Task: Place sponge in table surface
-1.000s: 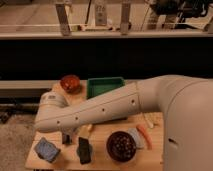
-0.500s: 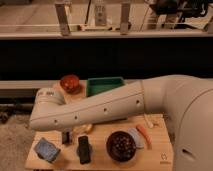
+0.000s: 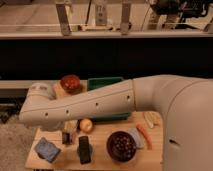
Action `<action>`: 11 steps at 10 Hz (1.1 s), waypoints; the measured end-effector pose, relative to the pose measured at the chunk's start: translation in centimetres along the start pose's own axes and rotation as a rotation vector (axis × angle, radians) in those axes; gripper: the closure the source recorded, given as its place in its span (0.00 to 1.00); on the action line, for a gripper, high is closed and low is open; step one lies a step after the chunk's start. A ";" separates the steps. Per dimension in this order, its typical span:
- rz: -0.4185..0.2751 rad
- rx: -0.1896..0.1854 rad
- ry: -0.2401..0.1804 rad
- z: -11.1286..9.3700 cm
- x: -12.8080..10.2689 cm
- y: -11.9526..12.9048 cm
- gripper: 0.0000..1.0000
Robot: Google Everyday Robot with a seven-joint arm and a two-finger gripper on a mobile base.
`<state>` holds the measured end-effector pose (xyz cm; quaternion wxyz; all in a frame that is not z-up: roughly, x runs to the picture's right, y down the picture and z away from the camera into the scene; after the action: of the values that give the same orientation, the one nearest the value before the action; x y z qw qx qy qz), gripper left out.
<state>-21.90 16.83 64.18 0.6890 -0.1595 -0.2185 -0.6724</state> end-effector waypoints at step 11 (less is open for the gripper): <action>-0.463 0.042 -0.107 3.7 -6.5 -5.4 0.20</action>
<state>-27.61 24.04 63.56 0.5068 -0.1262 -0.2995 -0.7984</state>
